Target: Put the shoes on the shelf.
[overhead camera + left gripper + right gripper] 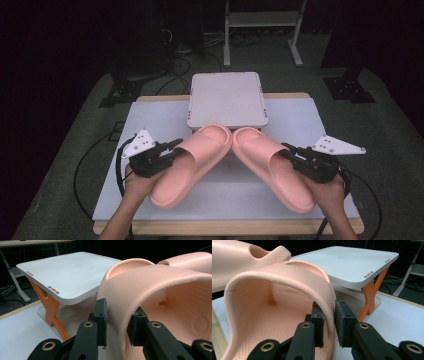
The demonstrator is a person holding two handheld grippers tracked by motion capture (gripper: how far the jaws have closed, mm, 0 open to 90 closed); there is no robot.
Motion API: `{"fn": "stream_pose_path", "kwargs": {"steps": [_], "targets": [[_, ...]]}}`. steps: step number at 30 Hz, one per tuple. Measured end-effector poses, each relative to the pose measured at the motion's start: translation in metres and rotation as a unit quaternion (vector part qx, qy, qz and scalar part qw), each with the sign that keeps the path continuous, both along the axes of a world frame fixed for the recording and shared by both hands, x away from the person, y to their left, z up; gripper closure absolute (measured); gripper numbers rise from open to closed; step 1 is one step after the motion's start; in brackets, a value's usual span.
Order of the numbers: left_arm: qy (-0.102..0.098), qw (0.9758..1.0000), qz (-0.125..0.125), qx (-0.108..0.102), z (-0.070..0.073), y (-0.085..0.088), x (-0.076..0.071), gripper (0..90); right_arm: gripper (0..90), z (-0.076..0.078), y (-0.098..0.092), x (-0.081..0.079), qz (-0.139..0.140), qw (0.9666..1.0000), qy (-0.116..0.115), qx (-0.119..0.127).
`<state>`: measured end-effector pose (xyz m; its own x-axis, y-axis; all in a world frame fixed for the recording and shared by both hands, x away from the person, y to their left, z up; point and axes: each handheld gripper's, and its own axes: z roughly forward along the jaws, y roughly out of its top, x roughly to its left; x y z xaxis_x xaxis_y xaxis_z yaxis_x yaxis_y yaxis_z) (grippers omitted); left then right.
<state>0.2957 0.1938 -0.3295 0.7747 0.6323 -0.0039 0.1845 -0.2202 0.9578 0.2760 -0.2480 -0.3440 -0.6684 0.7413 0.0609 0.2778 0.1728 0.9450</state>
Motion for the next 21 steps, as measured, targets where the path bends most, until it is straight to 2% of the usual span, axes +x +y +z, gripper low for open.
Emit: {"fn": "stream_pose_path", "kwargs": {"steps": [5, 21], "targets": [[0.0, 1.0, 0.002, -0.005, 0.008, 0.001, 0.004, 72.6, 77.5, 0.01, 0.002, 0.002, -0.002, 1.0, -0.002, -0.002], [-0.008, 0.9999, 0.012, -0.003, 0.029, 0.0, 0.017, 72.6, 77.4, 0.033, 0.007, 0.015, -0.014, 0.9998, -0.012, -0.006]]}}
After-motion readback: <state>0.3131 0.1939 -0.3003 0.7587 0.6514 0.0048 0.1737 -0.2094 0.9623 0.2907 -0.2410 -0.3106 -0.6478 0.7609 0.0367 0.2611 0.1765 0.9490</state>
